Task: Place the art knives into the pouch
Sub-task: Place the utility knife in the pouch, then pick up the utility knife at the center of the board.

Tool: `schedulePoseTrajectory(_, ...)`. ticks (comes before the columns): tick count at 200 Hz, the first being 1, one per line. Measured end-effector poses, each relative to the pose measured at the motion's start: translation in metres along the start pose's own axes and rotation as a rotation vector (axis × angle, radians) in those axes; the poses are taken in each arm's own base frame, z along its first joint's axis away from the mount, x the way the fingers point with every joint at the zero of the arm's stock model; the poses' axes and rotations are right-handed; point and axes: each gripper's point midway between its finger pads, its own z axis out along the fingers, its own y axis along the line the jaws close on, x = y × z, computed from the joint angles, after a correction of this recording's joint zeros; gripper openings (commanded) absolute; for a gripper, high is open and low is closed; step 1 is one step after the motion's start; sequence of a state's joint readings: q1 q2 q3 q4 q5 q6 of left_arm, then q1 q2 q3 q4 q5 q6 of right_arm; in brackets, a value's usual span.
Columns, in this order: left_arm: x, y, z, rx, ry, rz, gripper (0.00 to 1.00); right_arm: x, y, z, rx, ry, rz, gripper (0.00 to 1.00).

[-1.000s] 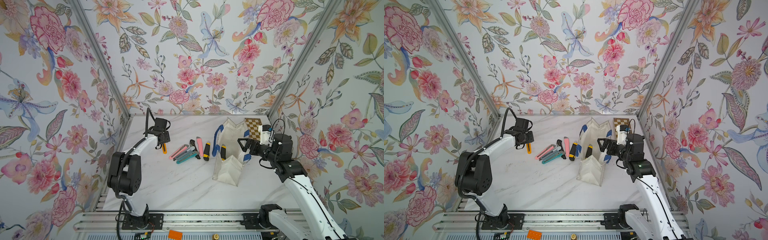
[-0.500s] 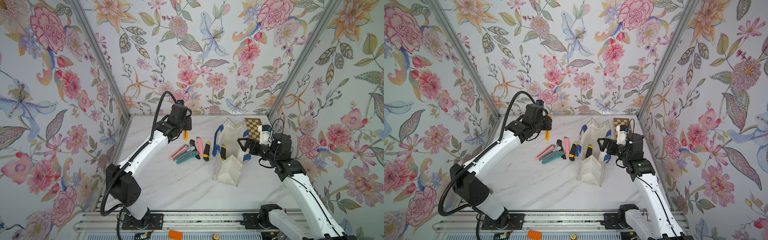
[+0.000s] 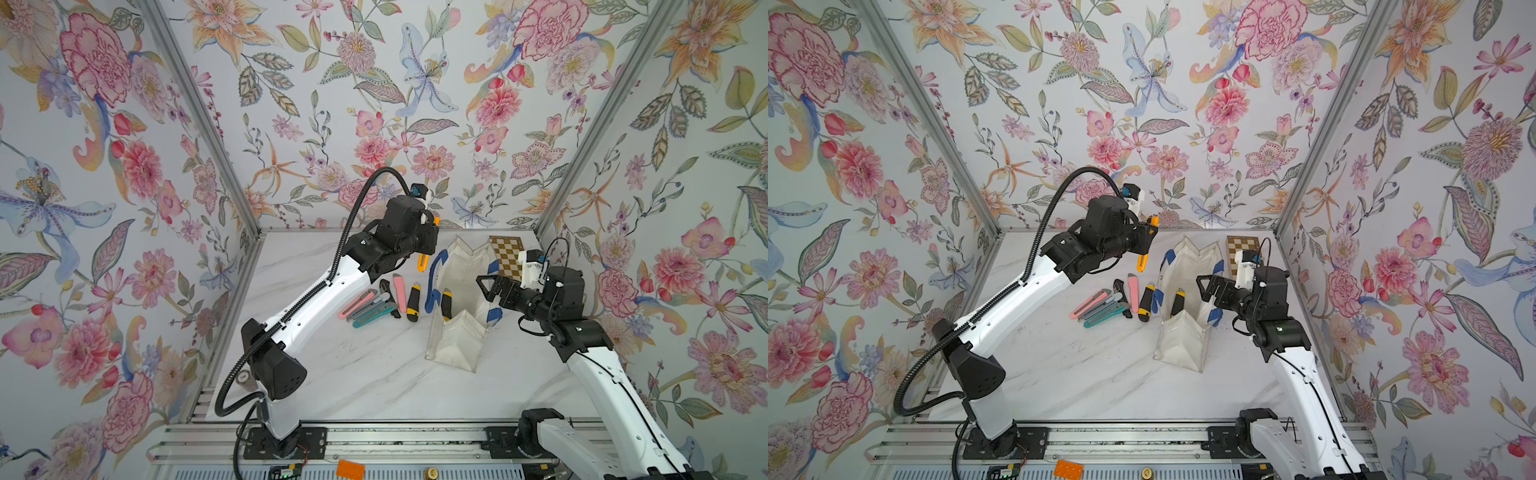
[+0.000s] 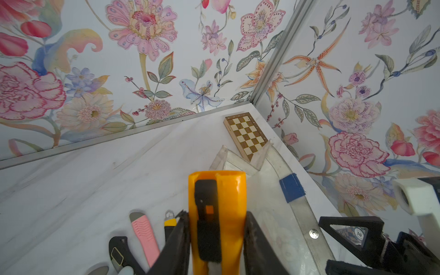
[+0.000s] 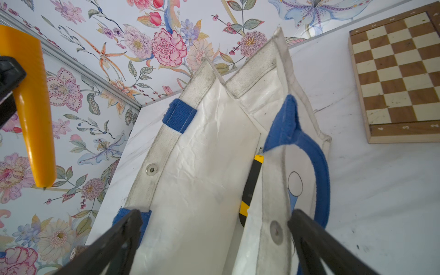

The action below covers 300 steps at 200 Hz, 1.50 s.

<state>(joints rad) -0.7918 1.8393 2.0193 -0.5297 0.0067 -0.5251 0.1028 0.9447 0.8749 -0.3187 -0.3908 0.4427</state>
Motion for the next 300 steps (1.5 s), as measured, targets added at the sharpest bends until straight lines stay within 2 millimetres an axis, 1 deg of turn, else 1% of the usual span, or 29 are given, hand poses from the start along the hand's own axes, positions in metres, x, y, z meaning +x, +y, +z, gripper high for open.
schedulePoseTrajectory(33,0.018,-0.02,0.024,0.061,0.045,0.01,0.08,0.0,0.001,0.0,-0.007,0.003,0.009,0.99)
schedulePoseTrajectory(73,0.04,-0.03,0.05,0.103,0.102,0.008,0.06,0.0,0.001,-0.001,-0.01,0.003,0.015,0.99)
schedulePoseTrajectory(102,0.049,-0.036,0.061,0.126,0.124,0.001,0.06,0.0,0.001,-0.001,-0.012,0.004,0.016,0.99)
schedulePoseTrajectory(128,0.059,-0.045,0.07,0.156,0.147,-0.01,0.06,-0.001,0.0,-0.001,-0.009,0.002,0.021,0.99)
schedulePoseTrajectory(157,0.072,-0.055,0.075,0.183,0.179,-0.021,0.1,-0.001,-0.001,-0.001,-0.007,0.001,0.026,0.99)
schedulePoseTrajectory(171,0.075,-0.061,0.077,0.198,0.188,-0.027,0.17,0.0,-0.001,-0.001,-0.007,0.003,0.026,0.99)
schedulePoseTrajectory(187,0.078,-0.064,0.079,0.206,0.196,-0.032,0.35,0.001,-0.004,0.0,-0.002,0.005,0.03,0.99)
schedulePoseTrajectory(192,0.08,-0.065,0.08,0.208,0.199,-0.033,0.43,0.001,-0.004,0.0,-0.001,0.004,0.031,0.99)
schedulePoseTrajectory(203,0.082,-0.065,0.081,0.21,0.205,-0.034,0.7,0.001,-0.004,-0.001,0.0,0.003,0.031,0.99)
schedulePoseTrajectory(212,0.084,-0.065,0.083,0.209,0.21,-0.038,0.84,0.0,-0.004,-0.001,0.0,0.002,0.031,0.99)
schedulePoseTrajectory(224,0.082,-0.066,0.084,0.204,0.211,-0.03,0.99,0.0,-0.005,-0.001,0.0,0.002,0.031,0.99)
schedulePoseTrajectory(244,0.073,-0.062,0.082,0.177,0.192,-0.009,0.99,0.0,-0.006,-0.001,0.003,0.0,0.033,0.99)
schedulePoseTrajectory(260,0.062,-0.06,0.078,0.154,0.162,0.011,0.99,-0.001,-0.007,-0.002,0.007,-0.003,0.035,0.99)
schedulePoseTrajectory(300,0.046,-0.043,0.065,0.085,0.124,0.032,0.99,-0.002,-0.008,-0.002,0.006,-0.005,0.039,0.99)
